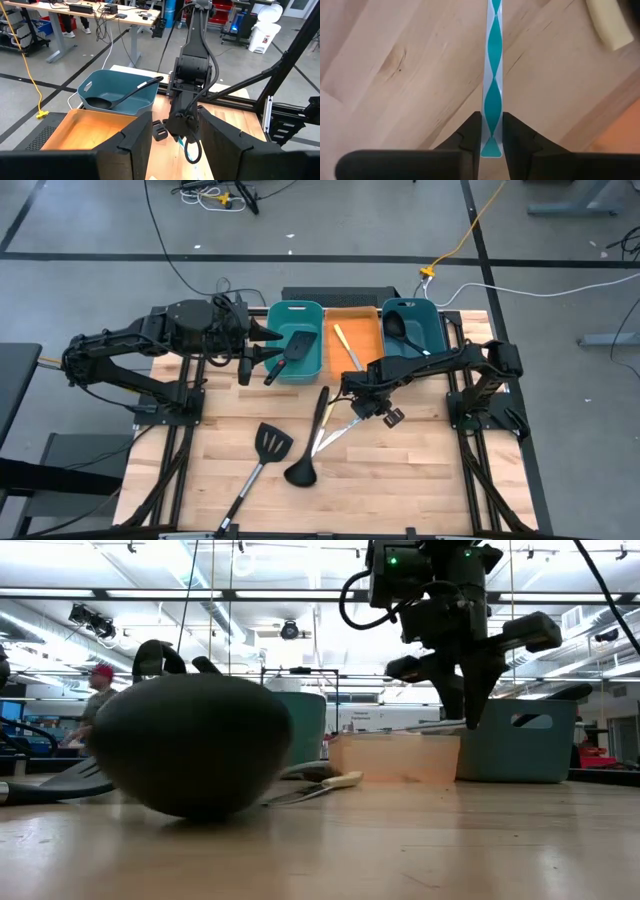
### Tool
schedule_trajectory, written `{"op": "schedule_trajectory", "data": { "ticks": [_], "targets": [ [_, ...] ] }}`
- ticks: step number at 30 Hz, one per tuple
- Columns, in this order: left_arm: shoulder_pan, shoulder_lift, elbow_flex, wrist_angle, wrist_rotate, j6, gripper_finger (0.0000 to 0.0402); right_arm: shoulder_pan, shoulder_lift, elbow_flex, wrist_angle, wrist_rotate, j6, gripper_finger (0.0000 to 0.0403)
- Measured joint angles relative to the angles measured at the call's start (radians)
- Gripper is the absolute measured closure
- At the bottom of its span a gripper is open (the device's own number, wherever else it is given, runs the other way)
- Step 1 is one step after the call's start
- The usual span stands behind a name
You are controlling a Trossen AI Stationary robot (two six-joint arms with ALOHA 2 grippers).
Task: Pick & Place Kitchen Items
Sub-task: Put the blue table knife into the orange bin
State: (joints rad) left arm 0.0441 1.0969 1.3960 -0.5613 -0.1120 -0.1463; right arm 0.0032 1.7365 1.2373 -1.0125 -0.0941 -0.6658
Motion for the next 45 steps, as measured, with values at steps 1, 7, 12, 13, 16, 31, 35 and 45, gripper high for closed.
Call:
{"op": "schedule_trajectory", "data": {
  "ticks": [1, 7, 12, 13, 16, 31, 35, 45],
  "targets": [
    [0.000, 0.000, 0.000, 0.000, 0.000, 0.000, 0.0235, 0.000, -0.002, 0.000, -0.001, 0.000, 0.003, 0.0340],
    [0.000, 0.000, 0.000, 0.001, 0.000, 0.000, 0.0235, 0.000, -0.008, 0.000, -0.009, 0.008, 0.018, 0.0337],
    [0.000, 0.000, 0.000, 0.001, 0.000, 0.000, 0.0235, -0.011, -0.019, 0.000, -0.001, 0.007, 0.059, 0.0339],
    [0.000, 0.000, 0.000, 0.001, 0.000, 0.000, 0.0235, -0.017, -0.023, 0.000, 0.000, 0.006, 0.068, 0.0339],
    [0.000, 0.000, 0.000, 0.001, 0.000, 0.001, 0.0235, -0.040, -0.042, 0.000, 0.003, 0.007, 0.092, 0.0337],
    [0.000, 0.000, 0.000, 0.001, 0.000, 0.004, 0.0235, -0.187, -0.222, 0.000, 0.033, 0.008, 0.195, 0.0335],
    [0.000, 0.000, 0.000, 0.002, 0.000, 0.004, 0.0235, -0.228, -0.246, 0.000, 0.042, 0.007, 0.223, 0.0335],
    [0.000, 0.000, 0.000, 0.006, -0.001, 0.002, 0.0235, -0.326, -0.251, 0.000, 0.080, 0.037, 0.348, 0.0336]
  ]
}}
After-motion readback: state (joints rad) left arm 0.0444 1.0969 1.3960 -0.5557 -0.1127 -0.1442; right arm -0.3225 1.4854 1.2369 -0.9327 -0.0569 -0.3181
